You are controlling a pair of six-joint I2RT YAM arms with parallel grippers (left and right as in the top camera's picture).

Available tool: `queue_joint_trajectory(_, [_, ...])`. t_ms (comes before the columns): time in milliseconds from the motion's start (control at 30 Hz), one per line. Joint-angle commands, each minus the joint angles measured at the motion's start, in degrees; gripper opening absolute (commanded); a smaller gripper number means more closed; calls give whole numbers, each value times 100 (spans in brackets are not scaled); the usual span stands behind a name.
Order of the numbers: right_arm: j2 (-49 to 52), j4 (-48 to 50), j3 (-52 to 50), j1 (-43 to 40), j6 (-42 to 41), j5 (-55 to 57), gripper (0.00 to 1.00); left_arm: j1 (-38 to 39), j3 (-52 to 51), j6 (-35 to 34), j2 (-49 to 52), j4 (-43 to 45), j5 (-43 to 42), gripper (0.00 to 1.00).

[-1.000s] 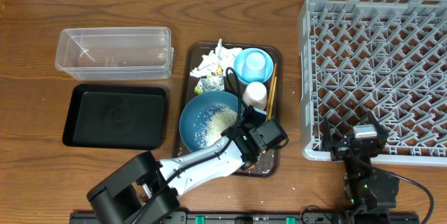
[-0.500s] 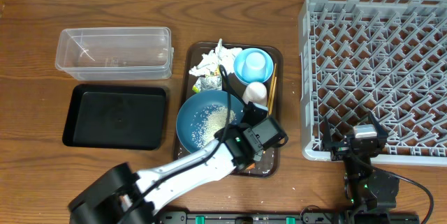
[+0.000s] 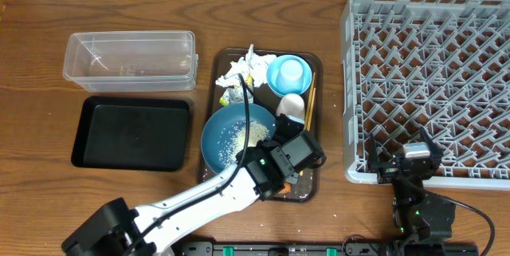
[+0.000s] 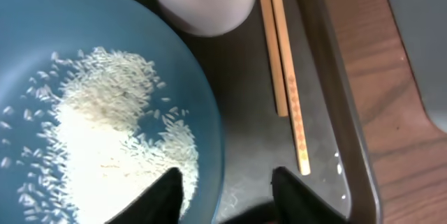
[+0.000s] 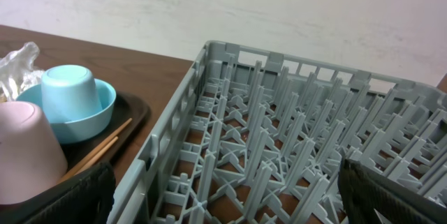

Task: Sort waste into correct bins and load items into the dishwasher rack
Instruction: 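Close the left gripper on the blue plate rim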

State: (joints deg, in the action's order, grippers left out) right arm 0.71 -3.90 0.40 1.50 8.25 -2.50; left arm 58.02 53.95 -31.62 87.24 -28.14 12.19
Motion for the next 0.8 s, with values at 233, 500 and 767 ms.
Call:
queue_joint_trajectory(233, [-7,-24,-7,79,59,57,99,-2,76,-22,748,79,-210,52])
queue_joint_trajectory(500, [-7,-24,-7,79,61,59,99,-2,74,-22,890,57,-210,33])
queue_joint_trajectory(767, [-7,-24,-7,79,59,57,99,-2,74,-22,890,-20,-208,12])
